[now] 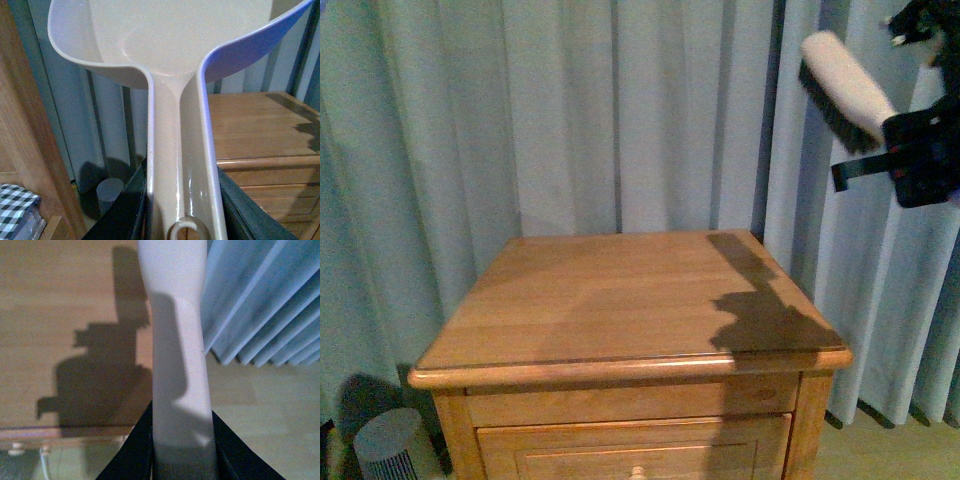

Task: Clean up trash

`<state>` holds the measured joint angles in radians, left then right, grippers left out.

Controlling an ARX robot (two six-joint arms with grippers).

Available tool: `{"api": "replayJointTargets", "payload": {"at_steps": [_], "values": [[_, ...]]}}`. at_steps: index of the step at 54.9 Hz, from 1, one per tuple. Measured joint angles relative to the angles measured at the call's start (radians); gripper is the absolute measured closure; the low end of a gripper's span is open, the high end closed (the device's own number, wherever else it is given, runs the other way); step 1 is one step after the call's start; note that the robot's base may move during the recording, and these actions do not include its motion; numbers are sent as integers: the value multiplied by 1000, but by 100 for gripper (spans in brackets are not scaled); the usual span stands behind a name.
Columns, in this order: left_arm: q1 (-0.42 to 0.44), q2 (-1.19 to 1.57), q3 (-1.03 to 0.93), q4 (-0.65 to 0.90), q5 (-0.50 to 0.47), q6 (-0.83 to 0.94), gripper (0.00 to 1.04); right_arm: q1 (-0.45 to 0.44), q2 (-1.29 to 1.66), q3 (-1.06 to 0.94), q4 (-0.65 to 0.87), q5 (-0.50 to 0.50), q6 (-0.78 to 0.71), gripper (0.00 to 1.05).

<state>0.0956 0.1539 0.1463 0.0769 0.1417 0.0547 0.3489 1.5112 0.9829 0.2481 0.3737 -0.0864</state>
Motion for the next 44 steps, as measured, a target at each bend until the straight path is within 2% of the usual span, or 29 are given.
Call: {"api": "replayJointTargets", "payload": {"at_steps": [11, 17, 23, 33, 44], "values": [[0, 0, 0, 0, 0, 0, 77, 35, -270, -266, 127, 114, -36, 85], [0, 0, 0, 0, 0, 0, 77, 74, -434, -394, 136, 163, -43, 85], [0, 0, 0, 0, 0, 0, 77, 118, -657, -525, 95, 243, -43, 85], [0, 0, 0, 0, 0, 0, 77, 168, -880, -613, 2, 348, -29, 85], [0, 0, 0, 0, 0, 0, 77, 187, -977, -656, -26, 380, 4, 85]]}}
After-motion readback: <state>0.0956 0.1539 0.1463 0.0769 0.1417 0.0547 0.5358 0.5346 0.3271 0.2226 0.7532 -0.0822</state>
